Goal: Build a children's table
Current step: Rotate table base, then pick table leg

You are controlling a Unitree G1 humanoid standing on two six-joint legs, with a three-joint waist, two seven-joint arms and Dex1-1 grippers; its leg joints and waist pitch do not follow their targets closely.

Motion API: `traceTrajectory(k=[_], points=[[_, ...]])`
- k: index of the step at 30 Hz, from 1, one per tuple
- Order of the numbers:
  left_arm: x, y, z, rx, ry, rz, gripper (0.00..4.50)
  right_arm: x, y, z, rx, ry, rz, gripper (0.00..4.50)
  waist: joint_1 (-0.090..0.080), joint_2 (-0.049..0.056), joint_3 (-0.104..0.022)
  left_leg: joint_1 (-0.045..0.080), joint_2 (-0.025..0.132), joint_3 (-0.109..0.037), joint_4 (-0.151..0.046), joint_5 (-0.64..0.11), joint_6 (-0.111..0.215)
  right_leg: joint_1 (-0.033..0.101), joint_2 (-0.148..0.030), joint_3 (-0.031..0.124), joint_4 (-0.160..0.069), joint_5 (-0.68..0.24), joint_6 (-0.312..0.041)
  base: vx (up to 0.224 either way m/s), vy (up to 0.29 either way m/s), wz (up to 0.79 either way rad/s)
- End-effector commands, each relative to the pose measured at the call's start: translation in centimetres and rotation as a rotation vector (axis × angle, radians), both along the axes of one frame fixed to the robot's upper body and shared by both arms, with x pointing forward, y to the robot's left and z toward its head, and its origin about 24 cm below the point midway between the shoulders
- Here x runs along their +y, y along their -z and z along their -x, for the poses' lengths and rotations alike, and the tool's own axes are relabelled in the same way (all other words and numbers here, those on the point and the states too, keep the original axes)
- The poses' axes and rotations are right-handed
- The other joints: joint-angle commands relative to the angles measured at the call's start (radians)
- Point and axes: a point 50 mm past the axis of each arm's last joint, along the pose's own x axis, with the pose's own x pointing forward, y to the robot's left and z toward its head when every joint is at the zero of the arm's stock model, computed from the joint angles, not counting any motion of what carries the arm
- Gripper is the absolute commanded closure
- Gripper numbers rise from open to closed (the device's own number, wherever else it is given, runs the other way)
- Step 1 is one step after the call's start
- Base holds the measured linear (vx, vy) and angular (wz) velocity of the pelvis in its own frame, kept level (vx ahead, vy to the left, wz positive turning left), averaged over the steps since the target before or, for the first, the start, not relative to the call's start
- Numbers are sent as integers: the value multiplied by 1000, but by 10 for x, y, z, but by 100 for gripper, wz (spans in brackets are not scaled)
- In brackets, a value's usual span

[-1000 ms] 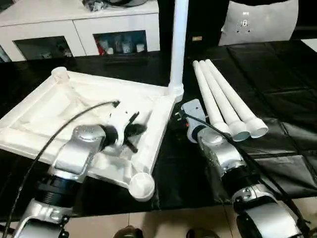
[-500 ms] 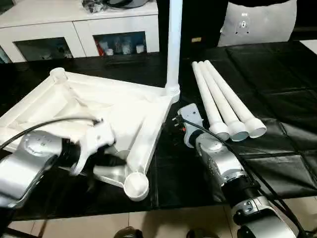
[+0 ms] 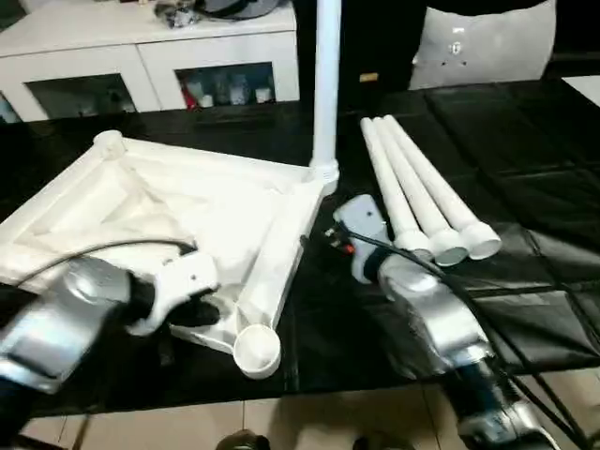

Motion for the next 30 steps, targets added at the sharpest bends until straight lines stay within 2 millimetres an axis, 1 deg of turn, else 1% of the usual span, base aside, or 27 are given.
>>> traceTrajectory(k=[1,3,4,5,6,7,8,9,10,11,12,13,14,15,16,17,18,19,20,21,22,23,24,25,27,28,30], points=[[-1,-1,-4,-26,2,-25,444,0,-6,2,-2,-10,-9,0,1,12,-74,15,44,-29,-78,-258,-13,47,-77,57,-83,-279,-167,0,0,0],[-14,1,-7,-21,-13,70,444,-5,-11,4,13,27,-18,0,0,10,-71,15,42,-28,-77,-262,-13,46,-77,58,-85,-283,-174,0,0,0],[-22,0,-8,-21,-16,122,444,-7,-13,3,21,50,-21,0,5,10,-73,22,43,-27,-74,-261,-13,43,-79,58,-89,-293,-175,0,0,0],[-27,-1,-10,-22,-16,154,444,-9,-15,3,27,64,-23,0,4,9,-72,18,42,-26,-75,-256,-12,46,-79,58,-87,-294,-177,0,0,0],[-33,-2,-12,-28,-30,194,444,-13,-17,1,36,94,-11,0,7,2,-73,18,45,-26,-76,-255,-12,45,-79,58,-89,-300,-176,0,0,0],[-33,-2,-12,-28,-30,194,444,-13,-17,1,36,94,-11,0,10,5,-74,17,43,-27,-75,-248,-13,46,-80,58,-87,-302,-173,0,0,0],[-36,-3,-13,-33,-40,218,444,-15,-19,-1,42,113,-2,0,9,4,-72,15,42,-26,-75,-253,-13,46,-79,57,-89,-316,-167,0,0,0],[-42,-4,-19,-59,-74,255,444,-19,-22,-5,52,140,3,0,9,-3,-73,15,41,-25,-75,-252,-12,46,-79,57,-91,-324,-163,0,0,0],[-42,-4,-19,-59,-74,255,444,-19,-22,-5,52,140,3,0,11,-1,-72,17,39,-25,-72,-247,-10,45,-80,57,-94,-342,-157,0,0,0],[-50,-4,-30,-110,-128,297,444,-25,-28,-12,70,188,12,0,9,-6,-72,13,40,-25,-73,-238,-8,47,-80,58,-94,-353,-148,0,0,0],[-51,-4,-31,-119,-139,303,444,-27,-29,-13,72,198,14,0,6,-11,-70,12,37,-23,-73,-230,-7,49,-76,56,-96,-359,-145,0,0,0],[-54,-3,-35,-138,-162,316,444,-30,-32,-16,76,222,18,0,13,-10,-74,21,39,-22,-70,-231,-7,42,-78,58,-99,-371,-137,0,0,0],[-57,-3,-41,-165,-193,325,444,-34,-35,-20,91,251,16,0,13,-8,-72,19,38,-24,-69,-229,-7,43,-79,57,-99,-380,-134,0,0,0],[-59,-3,-44,-181,-212,331,444,-36,-36,-23,101,269,13,0,11,-10,-72,14,35,-23,-70,-224,-6,46,-76,54,-101,-393,-124,0,0,0],[-62,-1,-50,-226,-246,328,444,-42,-40,-30,120,320,15,0,14,-13,-75,17,37,-24,-69,-219,-6,44,-78,56,-102,-392,-117,0,0,0],[-63,0,-53,-249,-257,325,444,-46,-42,-34,129,346,18,0,13,-16,-75,14,37,-25,-70,-213,-7,47,-78,55,-100,-384,-116,0,0,0],[-63,0,-53,-249,-257,325,444,-46,-42,-34,129,346,18,0,14,-15,-75,11,35,-25,-69,-203,-5,48,-78,54,-101,-378,-115,0,0,0],[-64,2,-56,-258,-271,328,444,-49,-44,-38,137,371,16,0,17,-16,-79,12,36,-24,-67,-182,-3,47,-79,56,-98,-349,-113,0,0,0],[-66,2,-57,-266,-279,326,444,-52,-45,-41,148,392,9,0,19,-16,-81,9,37,-24,-66,-163,-2,50,-79,56,-94,-318,-117,0,0,0],[-66,2,-57,-266,-279,326,444,-52,-45,-41,149,393,9,0,18,-16,-82,8,37,-24,-66,-154,0,50,-80,56,-92,-300,-123,0,0,0],[-67,2,-59,-275,-291,334,444,-56,-46,-47,172,420,16,0,18,-17,-86,6,37,-24,-63,-132,2,54,-79,55,-86,-254,-136,0,0,0],[-69,1,-60,-281,-299,340,444,-59,-47,-51,188,438,22,0,17,-17,-88,6,36,-23,-61,-113,8,54,-78,54,-83,-213,-154,0,0,0],[-69,1,-60,-281,-299,340,444,-59,-47,-51,188,438,22,0,16,-16,-89,6,35,-21,-58,-104,11,53,-78,54,-82,-197,-163,0,0,0],[-70,-2,-63,-310,-308,357,444,-63,-47,-58,229,467,19,0,17,-18,-91,2,35,-21,-56,-86,20,56,-79,54,-78,-164,-178,0,0,0],[-69,-6,-62,-317,-291,370,444,-64,-46,-60,244,467,25,0,21,-17,-90,2,37,-20,-55,-80,31,55,-79,53,-77,-151,-186,0,0,0],[-69,-8,-61,-322,-277,379,444,-65,-45,-62,254,466,29,0,20,-20,-89,1,38,-20,-56,-80,35,56,-80,51,-76,-149,-193,0,0,0],[-68,-17,-55,-315,-229,432,444,-64,-42,-68,307,453,26,0,21,-17,-89,4,40,-21,-55,-89,35,54,-84,51,-75,-157,-201,0,0,0]])
